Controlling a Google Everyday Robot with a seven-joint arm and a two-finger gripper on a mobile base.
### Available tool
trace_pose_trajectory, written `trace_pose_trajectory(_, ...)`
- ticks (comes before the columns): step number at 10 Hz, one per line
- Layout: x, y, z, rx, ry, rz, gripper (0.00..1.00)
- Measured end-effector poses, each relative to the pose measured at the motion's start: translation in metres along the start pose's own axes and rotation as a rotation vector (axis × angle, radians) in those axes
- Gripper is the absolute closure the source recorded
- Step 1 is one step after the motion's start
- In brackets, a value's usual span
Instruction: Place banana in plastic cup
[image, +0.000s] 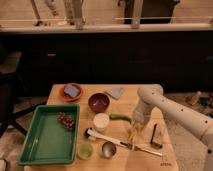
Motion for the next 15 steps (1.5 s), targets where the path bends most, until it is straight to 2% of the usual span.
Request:
trace_pose_trajectory(3,-0.003,-0.001,-0.027,0.005,0.035,0.007,1.00)
trace_pose_trajectory(6,-0.014,-0.016,-0.046,-0.015,0.035,0.007,1.00)
trace_pose_trajectory(8,-0.025,-0.040,-0.053,-0.048,0.029,0.000,1.00)
trace_pose_trajectory(11,-0.050,-0.079,-0.063,-0.059,0.018,-0.040,1.00)
trace_pose_trajectory(12,-0.058,-0.089,-0.068,-0.052,0.016,-0.059,1.00)
trace_pose_trajectory(13,-0.069,-0.099,-0.075,-0.019,0.004,-0.084,1.00)
trace_pose_trajectory(15,-0.083,-0.102,-0.084,0.054,-0.019,-0.119,1.00)
